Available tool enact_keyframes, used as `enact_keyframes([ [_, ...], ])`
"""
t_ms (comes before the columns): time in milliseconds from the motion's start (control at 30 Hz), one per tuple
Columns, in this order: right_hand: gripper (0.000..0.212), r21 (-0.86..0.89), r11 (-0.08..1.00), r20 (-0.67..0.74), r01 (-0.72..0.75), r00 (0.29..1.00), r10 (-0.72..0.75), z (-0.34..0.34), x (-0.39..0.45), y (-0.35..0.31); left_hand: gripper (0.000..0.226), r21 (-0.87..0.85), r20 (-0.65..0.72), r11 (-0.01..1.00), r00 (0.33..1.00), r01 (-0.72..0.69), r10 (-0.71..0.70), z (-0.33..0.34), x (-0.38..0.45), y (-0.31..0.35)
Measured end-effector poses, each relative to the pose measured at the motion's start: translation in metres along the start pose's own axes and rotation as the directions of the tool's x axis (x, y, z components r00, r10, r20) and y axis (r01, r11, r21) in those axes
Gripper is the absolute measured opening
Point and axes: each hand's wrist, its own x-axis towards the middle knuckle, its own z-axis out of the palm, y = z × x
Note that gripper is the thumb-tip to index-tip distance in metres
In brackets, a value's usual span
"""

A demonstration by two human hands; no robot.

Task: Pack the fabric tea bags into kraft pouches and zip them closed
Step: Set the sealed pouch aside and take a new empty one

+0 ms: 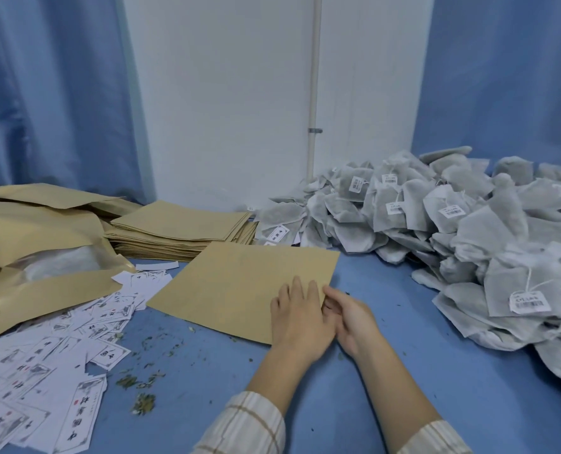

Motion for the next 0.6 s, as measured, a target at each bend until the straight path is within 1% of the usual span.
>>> enact_keyframes([
  [67,0.013,-0.036,0.999,-0.022,0.002,1.000,-0.003,-0.0008,-0.0006,0.0003,0.037,-0.004,-0.075,1.000,0.997,0.027,-0.027,0.0038,0.0009,0.0021],
  [100,0.014,-0.065,0.998,-0.030,-0.002,1.000,0.001,0.0005,-0.0021,0.0003,0.030,-0.048,-0.084,0.998,0.995,0.050,-0.054,0.0041,0.0017,0.0023],
  [167,0.012,-0.127,0.992,-0.031,-0.018,0.999,0.014,0.0038,-0.0055,0.0004,0.024,-0.142,-0.073,0.986,0.992,0.089,-0.100,0.0048,0.0038,0.0013],
  [233,0.008,-0.174,0.984,-0.031,-0.033,0.999,0.028,0.0061,-0.0081,0.0003,0.023,-0.174,-0.070,0.980,0.991,0.099,-0.113,0.0077,0.0059,0.0005],
  [333,0.014,-0.193,0.981,-0.090,-0.017,0.996,0.000,0.0059,-0.0064,0.0007,0.020,-0.202,-0.104,0.975,0.987,0.098,-0.121,0.0102,0.0058,0.0016],
  [367,0.014,-0.198,0.980,-0.112,-0.011,0.994,-0.012,0.0057,-0.0057,0.0008,0.019,-0.237,-0.125,0.967,0.984,0.097,-0.129,0.0109,0.0056,0.0015],
  [433,0.013,-0.197,0.980,-0.132,-0.009,0.991,-0.018,0.0052,-0.0048,0.0017,0.022,-0.339,-0.160,0.935,0.974,0.101,-0.163,0.0110,0.0048,-0.0009],
  [500,0.009,-0.150,0.989,-0.120,-0.012,0.993,-0.006,0.0061,-0.0060,0.0018,0.023,-0.449,-0.180,0.886,0.960,0.114,-0.215,0.0110,0.0039,-0.0035],
  [600,0.002,-0.032,0.999,-0.085,-0.012,0.996,0.009,0.0055,-0.0046,-0.0005,0.029,-0.580,-0.164,0.805,0.950,0.124,-0.265,0.0109,0.0034,-0.0033],
])
